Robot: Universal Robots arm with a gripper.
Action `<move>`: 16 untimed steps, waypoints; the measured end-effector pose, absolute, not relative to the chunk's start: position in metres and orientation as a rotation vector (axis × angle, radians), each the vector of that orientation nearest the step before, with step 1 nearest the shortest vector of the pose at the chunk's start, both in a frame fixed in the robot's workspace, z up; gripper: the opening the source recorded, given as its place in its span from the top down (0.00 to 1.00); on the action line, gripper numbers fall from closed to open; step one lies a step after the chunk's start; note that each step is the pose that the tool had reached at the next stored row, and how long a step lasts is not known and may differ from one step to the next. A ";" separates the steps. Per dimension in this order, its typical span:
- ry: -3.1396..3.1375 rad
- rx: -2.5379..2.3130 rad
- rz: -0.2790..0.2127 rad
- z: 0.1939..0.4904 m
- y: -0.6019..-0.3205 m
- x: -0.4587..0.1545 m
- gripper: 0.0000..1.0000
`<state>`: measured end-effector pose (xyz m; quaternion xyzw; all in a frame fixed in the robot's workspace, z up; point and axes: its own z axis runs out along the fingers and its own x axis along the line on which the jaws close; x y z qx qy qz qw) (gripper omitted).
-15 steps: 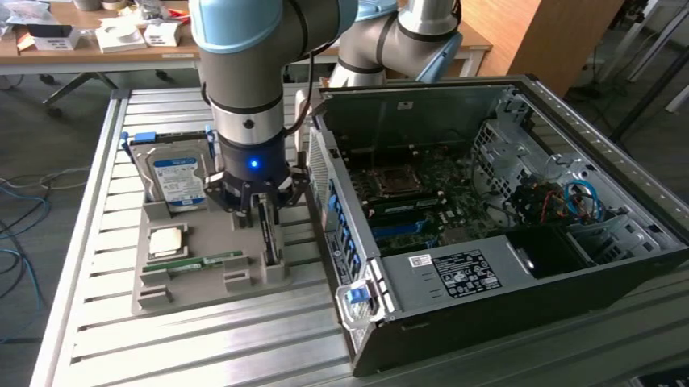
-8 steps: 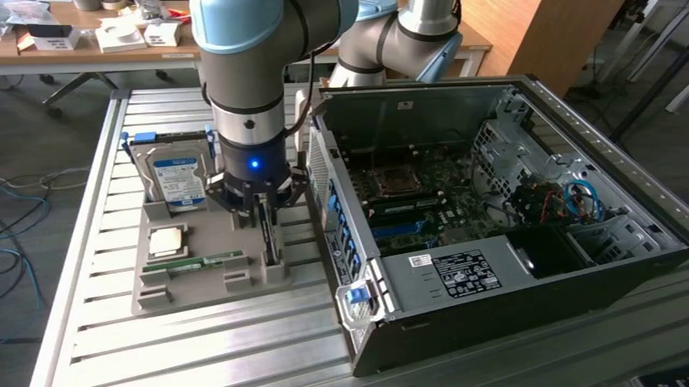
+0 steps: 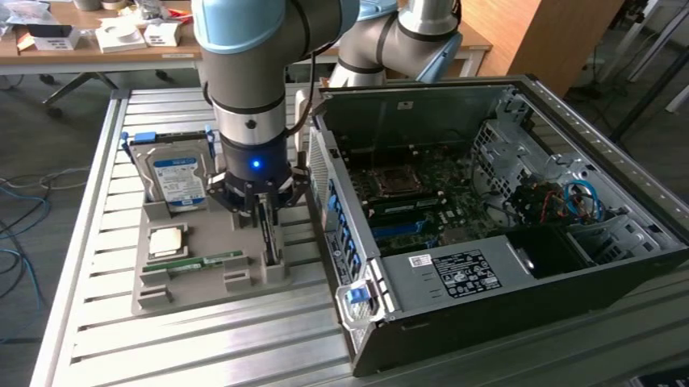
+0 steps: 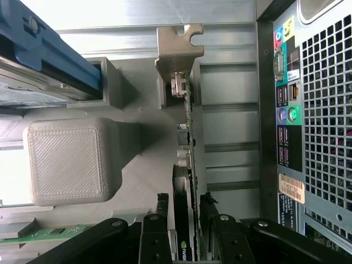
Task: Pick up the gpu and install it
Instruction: 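Pick up the gpu and move the gpu toward the slot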
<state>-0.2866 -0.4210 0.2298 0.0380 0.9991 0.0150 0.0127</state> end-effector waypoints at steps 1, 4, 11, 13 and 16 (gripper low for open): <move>3.114 0.118 0.047 0.230 -0.421 -0.286 0.64; 3.114 0.118 0.047 0.230 -0.421 -0.286 0.64; 3.114 0.118 0.047 0.230 -0.421 -0.286 0.64; 3.114 0.118 0.047 0.230 -0.421 -0.286 0.65; 3.114 0.118 0.047 0.230 -0.421 -0.286 0.74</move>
